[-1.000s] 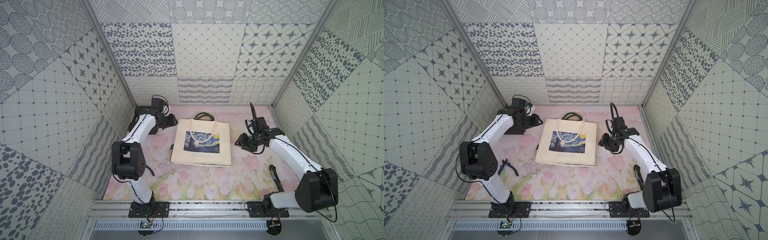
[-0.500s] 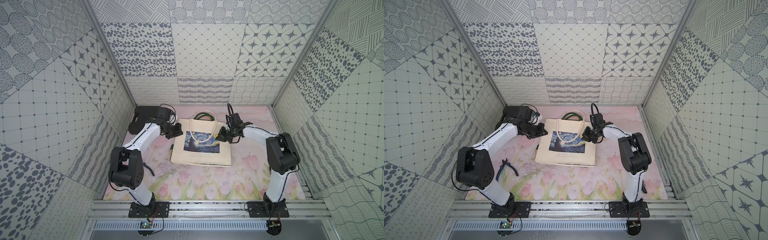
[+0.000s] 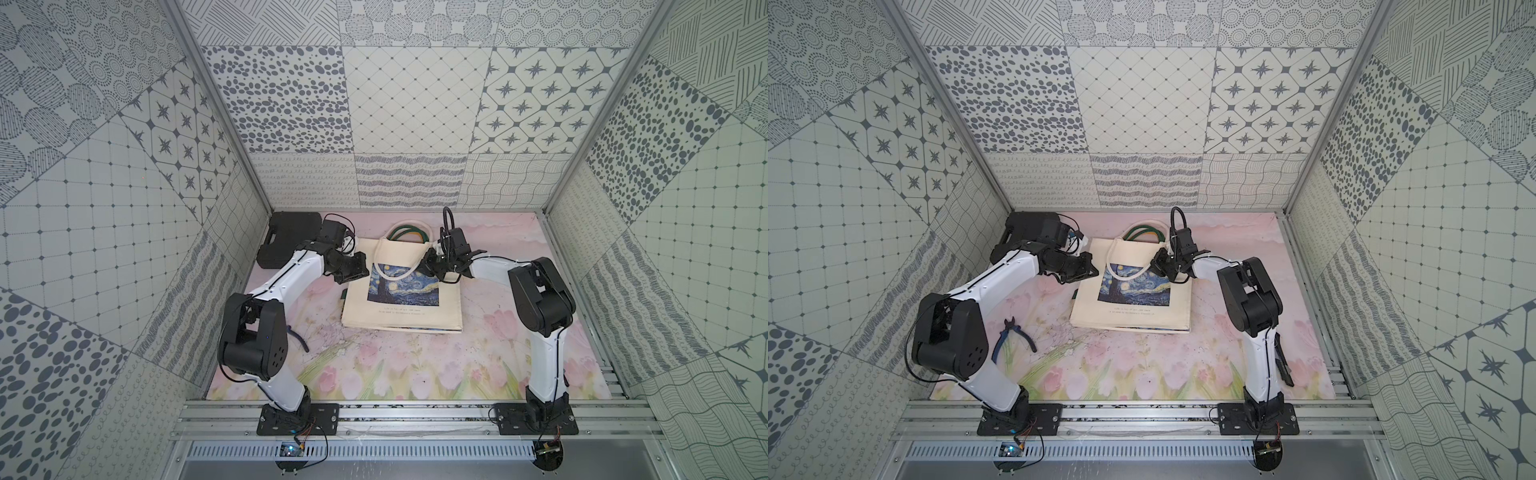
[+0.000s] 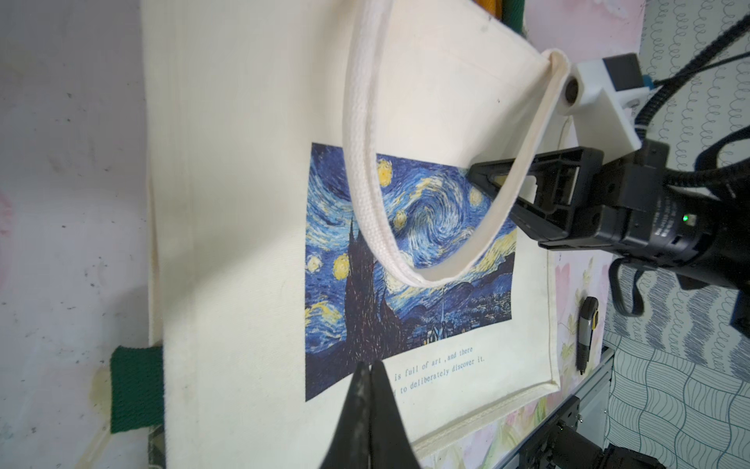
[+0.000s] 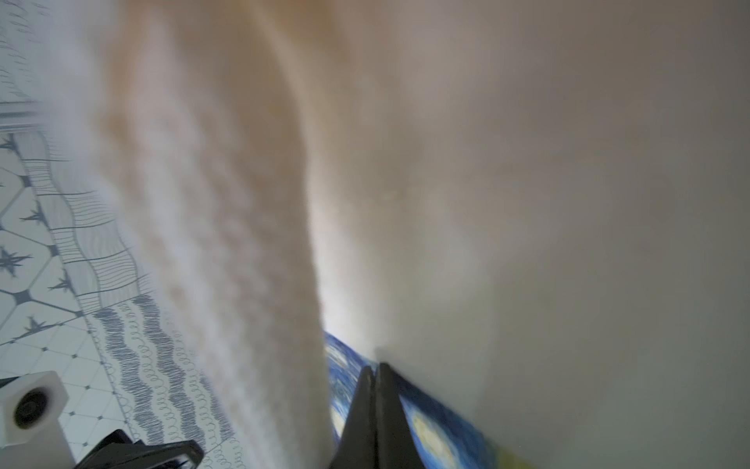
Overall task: Put away the canvas bag
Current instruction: Adjust the canvas bag at the center of the board.
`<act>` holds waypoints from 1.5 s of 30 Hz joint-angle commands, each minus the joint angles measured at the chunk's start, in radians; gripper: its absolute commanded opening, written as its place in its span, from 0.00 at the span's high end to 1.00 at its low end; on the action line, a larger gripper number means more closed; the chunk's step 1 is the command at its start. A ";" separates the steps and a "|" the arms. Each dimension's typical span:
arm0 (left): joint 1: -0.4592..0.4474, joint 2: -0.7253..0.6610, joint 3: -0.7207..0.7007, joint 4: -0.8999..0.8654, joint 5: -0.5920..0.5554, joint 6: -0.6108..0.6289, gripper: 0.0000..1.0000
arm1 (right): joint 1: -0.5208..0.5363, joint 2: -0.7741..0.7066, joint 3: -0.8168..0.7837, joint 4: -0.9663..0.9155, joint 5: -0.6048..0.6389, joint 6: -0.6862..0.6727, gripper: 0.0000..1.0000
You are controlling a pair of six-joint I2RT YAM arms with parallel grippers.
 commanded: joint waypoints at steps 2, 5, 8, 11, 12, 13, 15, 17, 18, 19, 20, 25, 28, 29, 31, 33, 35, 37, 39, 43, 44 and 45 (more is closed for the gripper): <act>0.001 0.017 0.029 0.012 0.018 0.030 1.00 | -0.019 -0.021 0.106 0.264 0.004 0.106 1.00; 0.002 0.026 0.040 0.014 0.023 0.027 1.00 | -0.074 0.048 0.320 0.153 0.001 0.135 1.00; 0.001 0.043 0.057 0.020 0.039 0.022 1.00 | -0.112 0.120 0.460 0.041 -0.040 0.156 1.00; 0.001 0.082 0.092 0.045 0.066 0.024 1.00 | -0.118 0.079 0.402 0.004 -0.066 0.104 1.00; 0.001 0.104 0.113 0.056 0.082 0.024 1.00 | -0.117 0.046 0.358 -0.015 -0.062 0.070 1.00; 0.001 0.125 0.134 0.073 0.099 0.021 1.00 | -0.115 0.019 0.323 -0.033 -0.058 0.038 1.00; 0.000 0.185 0.189 0.124 0.165 -0.004 1.00 | -0.109 -0.035 0.257 -0.091 -0.039 -0.047 1.00; -0.005 0.253 0.251 0.177 0.216 -0.043 1.00 | -0.102 -0.044 0.223 -0.136 -0.037 -0.101 1.00; -0.010 0.291 0.293 0.187 0.233 -0.062 1.00 | -0.098 -0.037 0.214 -0.148 -0.041 -0.112 1.00; -0.018 0.321 0.329 0.192 0.242 -0.075 1.00 | -0.093 -0.028 0.214 -0.155 -0.045 -0.122 1.00; -0.029 0.355 0.368 0.194 0.251 -0.087 1.00 | -0.085 -0.015 0.221 -0.162 -0.049 -0.133 1.00; -0.093 0.482 0.539 0.190 0.247 -0.111 1.00 | -0.049 0.062 0.307 -0.175 -0.051 -0.126 1.00; -0.107 0.577 0.620 0.188 0.235 -0.148 1.00 | -0.055 0.120 0.328 -0.157 -0.042 -0.080 1.00; -0.107 0.614 0.643 0.183 0.233 -0.155 1.00 | -0.060 0.143 0.332 -0.165 -0.041 -0.069 1.00; -0.101 0.676 0.676 0.158 0.216 -0.151 1.00 | -0.074 0.175 0.321 -0.173 -0.049 -0.042 1.00; -0.092 0.717 0.682 0.150 0.215 -0.152 1.00 | -0.085 0.181 0.283 -0.177 -0.052 -0.037 1.00; -0.080 0.726 0.646 0.168 0.211 -0.156 1.00 | -0.095 0.172 0.241 -0.201 -0.041 -0.065 1.00; -0.070 0.712 0.591 0.198 0.197 -0.153 1.00 | -0.110 0.163 0.206 -0.210 -0.037 -0.085 1.00; -0.056 0.703 0.550 0.221 0.191 -0.150 1.00 | -0.129 0.155 0.166 -0.191 -0.037 -0.085 1.00; -0.013 0.684 0.488 0.238 0.179 -0.141 1.00 | -0.174 0.144 0.113 -0.179 -0.025 -0.084 1.00; 0.001 0.675 0.469 0.239 0.172 -0.137 1.00 | -0.188 0.137 0.098 -0.173 -0.021 -0.083 1.00; 0.014 0.663 0.451 0.242 0.166 -0.132 1.00 | -0.200 0.130 0.086 -0.174 -0.017 -0.083 1.00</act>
